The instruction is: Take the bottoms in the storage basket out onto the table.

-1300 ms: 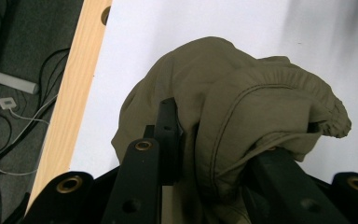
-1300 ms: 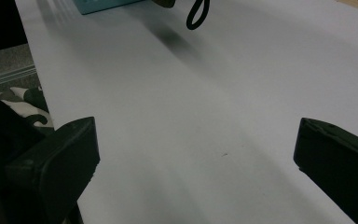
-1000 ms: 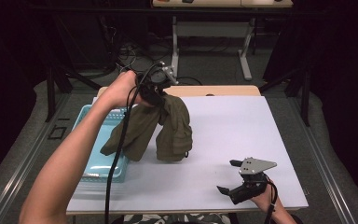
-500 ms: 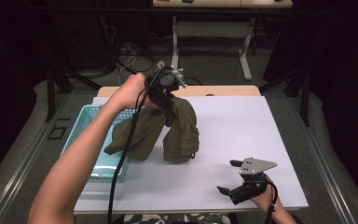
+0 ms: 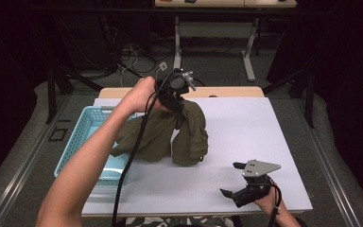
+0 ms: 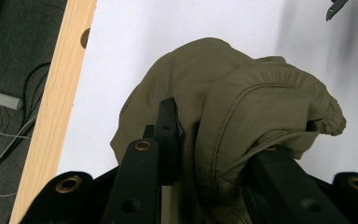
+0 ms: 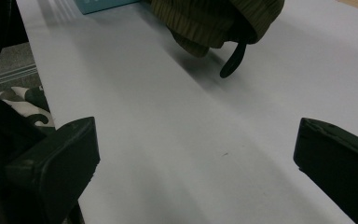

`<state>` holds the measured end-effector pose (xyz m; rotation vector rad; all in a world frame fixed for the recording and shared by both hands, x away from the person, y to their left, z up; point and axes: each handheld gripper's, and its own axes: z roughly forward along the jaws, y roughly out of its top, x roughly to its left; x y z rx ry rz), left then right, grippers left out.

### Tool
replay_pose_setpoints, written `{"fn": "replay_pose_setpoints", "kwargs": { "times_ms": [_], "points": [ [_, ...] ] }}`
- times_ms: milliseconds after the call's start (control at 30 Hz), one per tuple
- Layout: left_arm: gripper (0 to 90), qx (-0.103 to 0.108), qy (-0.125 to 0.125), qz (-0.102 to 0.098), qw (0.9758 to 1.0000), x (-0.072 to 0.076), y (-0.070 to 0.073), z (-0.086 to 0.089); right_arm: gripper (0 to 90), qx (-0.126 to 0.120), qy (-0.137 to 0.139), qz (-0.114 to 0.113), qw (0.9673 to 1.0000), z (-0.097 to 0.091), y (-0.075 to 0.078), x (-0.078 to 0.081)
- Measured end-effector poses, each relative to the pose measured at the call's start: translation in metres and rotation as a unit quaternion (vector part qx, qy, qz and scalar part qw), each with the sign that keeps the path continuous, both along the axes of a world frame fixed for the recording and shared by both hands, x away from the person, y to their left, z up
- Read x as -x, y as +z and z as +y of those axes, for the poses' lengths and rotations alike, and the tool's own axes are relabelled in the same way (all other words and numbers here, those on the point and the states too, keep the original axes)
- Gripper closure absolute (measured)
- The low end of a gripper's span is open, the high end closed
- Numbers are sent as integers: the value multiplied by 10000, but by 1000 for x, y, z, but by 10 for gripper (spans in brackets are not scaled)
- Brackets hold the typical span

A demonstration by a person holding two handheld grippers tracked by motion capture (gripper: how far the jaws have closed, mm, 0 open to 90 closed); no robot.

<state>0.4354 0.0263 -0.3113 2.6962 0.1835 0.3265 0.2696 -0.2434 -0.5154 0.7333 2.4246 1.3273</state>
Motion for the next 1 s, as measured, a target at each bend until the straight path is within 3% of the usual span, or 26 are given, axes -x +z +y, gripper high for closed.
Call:
{"fn": "replay_pose_setpoints", "kwargs": {
  "times_ms": [333, 433, 500, 1000],
  "points": [
    [737, 127, -13, 22, 9999, -1, -9, -11, 1, 2, 3, 7, 10000, 0, 0, 0],
    [736, 171, 23, 36, 9998, -2, -11, -13, 1, 110, -19, 41, 9999, -1, 1, 1],
    [736, 228, 44, 28, 9997, -3, -14, -15, 1, 7, -2, 11, 10000, 0, 0, 0],
    [735, 569, 181, 75, 9982, -5, -27, -22, 1, -6, -7, -6, 10000, 0, 0, 0]
  ]
}}
